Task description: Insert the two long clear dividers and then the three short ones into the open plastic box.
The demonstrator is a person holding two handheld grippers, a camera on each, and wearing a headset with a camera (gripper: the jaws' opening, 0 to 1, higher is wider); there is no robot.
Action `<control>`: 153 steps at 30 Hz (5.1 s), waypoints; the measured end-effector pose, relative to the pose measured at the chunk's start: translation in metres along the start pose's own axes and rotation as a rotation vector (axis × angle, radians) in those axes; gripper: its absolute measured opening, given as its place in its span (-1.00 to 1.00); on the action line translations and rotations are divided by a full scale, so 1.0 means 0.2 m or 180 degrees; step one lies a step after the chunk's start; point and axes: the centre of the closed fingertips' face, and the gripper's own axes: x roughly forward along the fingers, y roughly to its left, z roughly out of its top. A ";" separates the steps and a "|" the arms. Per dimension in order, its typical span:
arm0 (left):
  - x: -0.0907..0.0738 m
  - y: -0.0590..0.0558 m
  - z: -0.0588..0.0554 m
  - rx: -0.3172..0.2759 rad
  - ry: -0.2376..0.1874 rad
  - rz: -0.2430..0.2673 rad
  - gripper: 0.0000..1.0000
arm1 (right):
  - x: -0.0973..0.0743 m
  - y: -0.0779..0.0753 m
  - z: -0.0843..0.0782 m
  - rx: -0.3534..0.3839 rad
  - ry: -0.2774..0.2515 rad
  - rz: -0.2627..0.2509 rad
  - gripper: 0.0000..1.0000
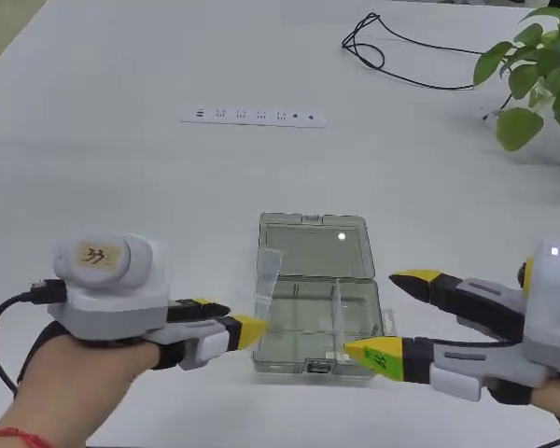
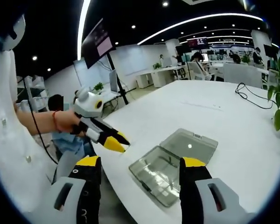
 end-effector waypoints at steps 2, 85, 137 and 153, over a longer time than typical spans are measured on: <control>0.01 -0.04 0.02 -0.0006 -0.0046 -0.0047 -0.40 | 0.02 0.00 0.01 0.0024 -0.0010 -0.0039 0.26; -0.04 -0.08 -0.08 0.1507 -0.0170 -0.0574 0.75 | 0.31 -0.20 -0.09 0.1532 0.1030 -0.1145 -0.87; -0.01 -0.04 -0.14 0.1418 -0.0145 -0.0843 0.67 | 0.43 -0.29 -0.40 0.1990 0.1515 -0.1525 -0.87; 0.00 -0.04 -0.15 0.1408 -0.0112 -0.0833 0.66 | 0.48 -0.26 -0.41 0.1425 0.1786 -0.1446 -0.87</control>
